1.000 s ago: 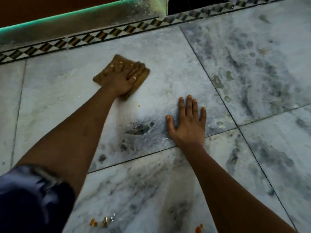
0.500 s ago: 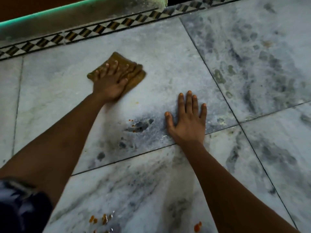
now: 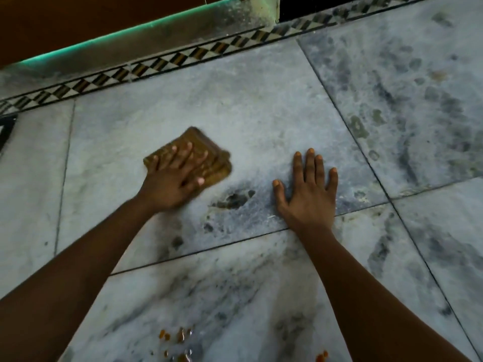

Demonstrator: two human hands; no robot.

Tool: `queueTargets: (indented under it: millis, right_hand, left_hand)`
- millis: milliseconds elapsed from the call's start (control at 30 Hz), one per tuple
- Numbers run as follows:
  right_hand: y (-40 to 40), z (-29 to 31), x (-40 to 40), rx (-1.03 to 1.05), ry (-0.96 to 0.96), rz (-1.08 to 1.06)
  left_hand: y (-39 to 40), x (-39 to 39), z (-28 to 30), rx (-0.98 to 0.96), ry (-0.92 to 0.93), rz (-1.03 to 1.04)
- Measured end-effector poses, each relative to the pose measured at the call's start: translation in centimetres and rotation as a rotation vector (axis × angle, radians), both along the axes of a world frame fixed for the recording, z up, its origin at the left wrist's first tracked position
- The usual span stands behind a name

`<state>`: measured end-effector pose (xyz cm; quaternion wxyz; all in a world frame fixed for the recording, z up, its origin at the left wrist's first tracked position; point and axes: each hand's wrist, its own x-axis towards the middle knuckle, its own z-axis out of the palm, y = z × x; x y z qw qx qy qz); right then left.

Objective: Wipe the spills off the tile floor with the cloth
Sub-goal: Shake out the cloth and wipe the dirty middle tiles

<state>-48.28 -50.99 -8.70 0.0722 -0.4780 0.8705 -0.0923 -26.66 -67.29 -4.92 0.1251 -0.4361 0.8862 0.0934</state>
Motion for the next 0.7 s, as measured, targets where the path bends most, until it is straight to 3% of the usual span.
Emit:
queueTargets:
  millis: [133,267,400,533,700]
  right_hand:
    - [0.0,0.1,0.1,-0.030,0.004,-0.006]
    - [-0.2,0.0,0.0,-0.056,0.022,-0.020]
    - [0.1,0.1,-0.1,-0.025,0.008,-0.008]
    - [1.0,0.5,0.1,-0.065,-0.016,0.092]
    - [4.6,0.4,4.9,-0.090,-0.025,0.107]
  left_hand:
    - [-0.4,-5.0,-0.1,0.064,0.008,0.175]
    - [5.6,-5.4,0.1,0.054,0.006,0.039]
    - [10.4,0.0,0.4,0.037,0.021,-0.052]
    - [8.0,3.4,0.8,0.071,-0.037,0.085]
    - [5.8,-2.1,1.1,0.154,-0.054,0.223]
